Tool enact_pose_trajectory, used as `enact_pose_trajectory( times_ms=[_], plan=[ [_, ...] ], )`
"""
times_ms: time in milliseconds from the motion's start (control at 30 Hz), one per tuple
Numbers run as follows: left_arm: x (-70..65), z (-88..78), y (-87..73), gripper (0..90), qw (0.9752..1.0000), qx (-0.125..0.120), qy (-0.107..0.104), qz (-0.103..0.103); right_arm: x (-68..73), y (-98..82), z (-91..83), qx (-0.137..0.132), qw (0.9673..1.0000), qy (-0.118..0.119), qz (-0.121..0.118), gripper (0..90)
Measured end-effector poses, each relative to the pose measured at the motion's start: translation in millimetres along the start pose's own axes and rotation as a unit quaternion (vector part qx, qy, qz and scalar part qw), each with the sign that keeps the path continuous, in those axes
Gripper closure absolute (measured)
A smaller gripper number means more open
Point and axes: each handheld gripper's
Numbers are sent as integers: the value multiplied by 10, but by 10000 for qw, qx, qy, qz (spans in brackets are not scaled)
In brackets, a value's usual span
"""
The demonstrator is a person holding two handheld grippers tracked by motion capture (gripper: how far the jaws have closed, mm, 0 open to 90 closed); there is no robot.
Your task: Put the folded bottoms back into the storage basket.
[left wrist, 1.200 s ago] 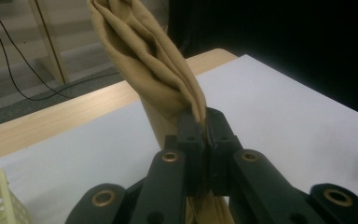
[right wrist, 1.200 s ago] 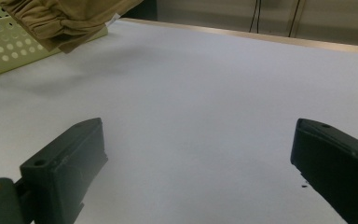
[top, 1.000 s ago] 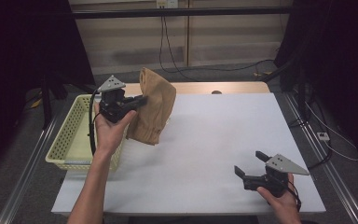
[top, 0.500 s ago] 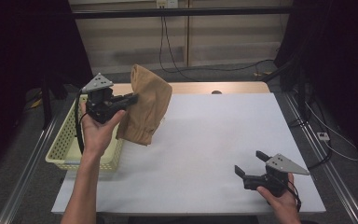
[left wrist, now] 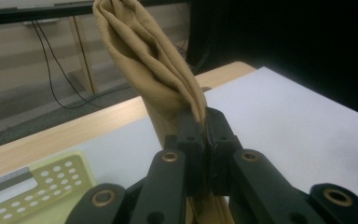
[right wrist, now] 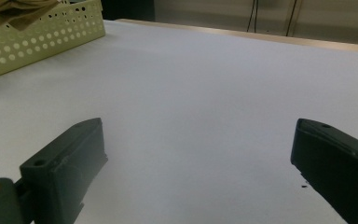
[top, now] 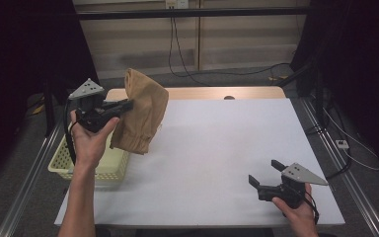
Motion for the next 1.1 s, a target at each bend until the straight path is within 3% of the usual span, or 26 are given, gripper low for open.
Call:
enact_pose_trajectory(
  times_ms=[233,667,1100],
  plan=[
    [57,-157,10,868,9998,-151,66,-68,2,3,-2,-9,10000,-15,-26,31],
    [131,-289,4,868,9997,-171,114,-113,-10,4,-3,-19,10000,-29,-26,31],
    [173,-385,45,868,9993,-218,298,-96,-1,3,-6,-12,10000,-7,-26,31]
  ],
)
Point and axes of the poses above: each handheld gripper's, and its own axes: z roughly forward along the jaws, y roughly out of its top, x roughly to its left, and after that the axes turned 1 degree about -x, right-handed
